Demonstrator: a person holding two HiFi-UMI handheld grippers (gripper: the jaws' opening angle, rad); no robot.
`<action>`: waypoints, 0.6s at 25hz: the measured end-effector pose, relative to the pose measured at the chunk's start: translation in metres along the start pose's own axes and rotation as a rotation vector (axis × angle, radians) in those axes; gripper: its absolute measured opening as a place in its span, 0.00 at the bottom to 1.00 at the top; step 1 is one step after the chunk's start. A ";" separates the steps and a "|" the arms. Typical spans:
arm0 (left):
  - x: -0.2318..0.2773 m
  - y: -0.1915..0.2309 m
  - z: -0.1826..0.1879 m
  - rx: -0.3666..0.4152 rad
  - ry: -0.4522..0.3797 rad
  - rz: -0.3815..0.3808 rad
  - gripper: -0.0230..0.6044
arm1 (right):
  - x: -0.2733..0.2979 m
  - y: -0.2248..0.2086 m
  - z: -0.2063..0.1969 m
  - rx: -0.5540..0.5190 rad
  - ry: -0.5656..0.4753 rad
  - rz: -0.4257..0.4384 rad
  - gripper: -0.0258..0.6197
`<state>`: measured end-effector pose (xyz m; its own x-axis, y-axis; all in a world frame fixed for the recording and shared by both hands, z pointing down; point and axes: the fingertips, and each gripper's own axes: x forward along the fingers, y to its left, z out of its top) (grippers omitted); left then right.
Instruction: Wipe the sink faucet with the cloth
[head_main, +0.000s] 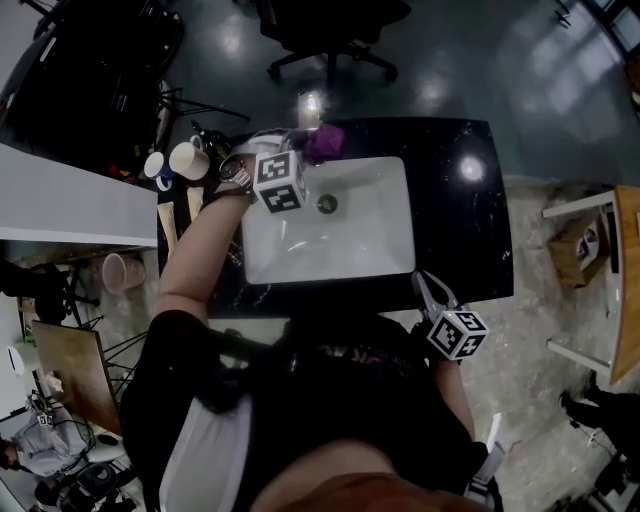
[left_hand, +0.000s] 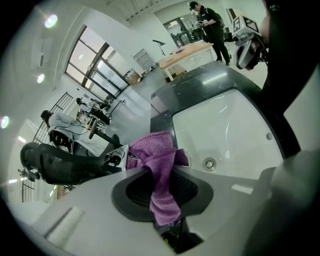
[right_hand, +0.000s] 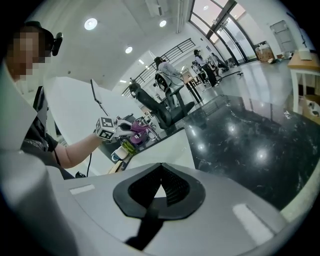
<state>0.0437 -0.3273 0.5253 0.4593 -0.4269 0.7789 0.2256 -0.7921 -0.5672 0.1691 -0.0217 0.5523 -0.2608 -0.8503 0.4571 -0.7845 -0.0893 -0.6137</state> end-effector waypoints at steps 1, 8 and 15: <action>0.000 0.000 0.000 0.005 -0.003 0.007 0.15 | 0.001 0.000 0.000 0.005 -0.001 0.000 0.06; -0.033 -0.048 0.013 -0.225 -0.192 -0.199 0.15 | 0.008 0.005 0.000 0.000 0.005 0.015 0.06; -0.050 -0.051 -0.029 -1.482 -0.775 -0.419 0.15 | 0.011 0.007 -0.004 -0.008 0.023 0.008 0.06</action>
<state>-0.0159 -0.2785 0.5231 0.9559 -0.1623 0.2446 -0.2886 -0.6719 0.6820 0.1585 -0.0294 0.5550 -0.2800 -0.8390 0.4666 -0.7869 -0.0779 -0.6122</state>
